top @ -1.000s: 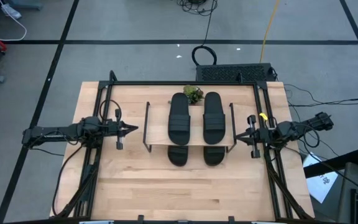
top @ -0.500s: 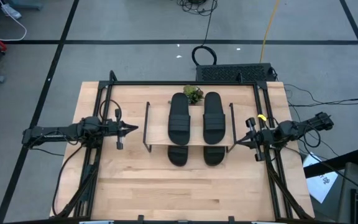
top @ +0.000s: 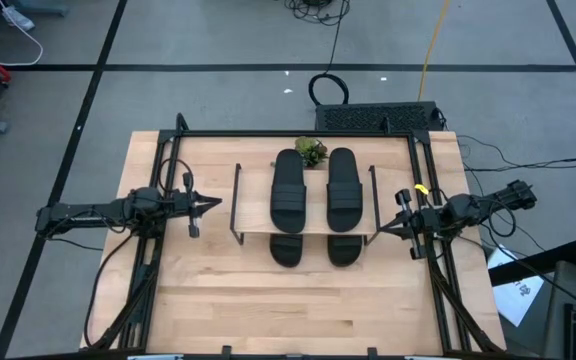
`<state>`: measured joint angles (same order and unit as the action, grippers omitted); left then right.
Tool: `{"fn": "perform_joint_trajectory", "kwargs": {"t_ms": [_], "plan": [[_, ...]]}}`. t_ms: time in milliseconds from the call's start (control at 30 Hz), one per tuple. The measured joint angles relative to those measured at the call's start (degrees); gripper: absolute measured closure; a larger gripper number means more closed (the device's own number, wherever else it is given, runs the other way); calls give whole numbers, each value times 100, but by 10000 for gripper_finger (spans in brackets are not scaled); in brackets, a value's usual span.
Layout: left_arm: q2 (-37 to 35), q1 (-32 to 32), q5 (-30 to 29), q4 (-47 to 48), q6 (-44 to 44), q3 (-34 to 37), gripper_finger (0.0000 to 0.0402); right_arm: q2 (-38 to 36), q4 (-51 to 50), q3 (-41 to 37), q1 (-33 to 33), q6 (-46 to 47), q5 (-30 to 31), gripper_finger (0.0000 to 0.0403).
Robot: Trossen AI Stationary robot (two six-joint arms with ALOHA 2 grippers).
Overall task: Pick and place slides into the shelf
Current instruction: Return to Home Position
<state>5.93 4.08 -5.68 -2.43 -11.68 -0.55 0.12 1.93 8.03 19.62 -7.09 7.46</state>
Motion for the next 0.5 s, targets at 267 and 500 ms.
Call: {"fn": "perform_joint_trajectory", "kwargs": {"t_ms": [267, 500], "plan": [[0, 2, -15, -38, 17, 2, 399, 0, -2, 0, 0, 35, -2, 403], [0, 2, -12, -66, 17, 2, 378, 0, -2, 0, 0, 37, -2, 403]]}}
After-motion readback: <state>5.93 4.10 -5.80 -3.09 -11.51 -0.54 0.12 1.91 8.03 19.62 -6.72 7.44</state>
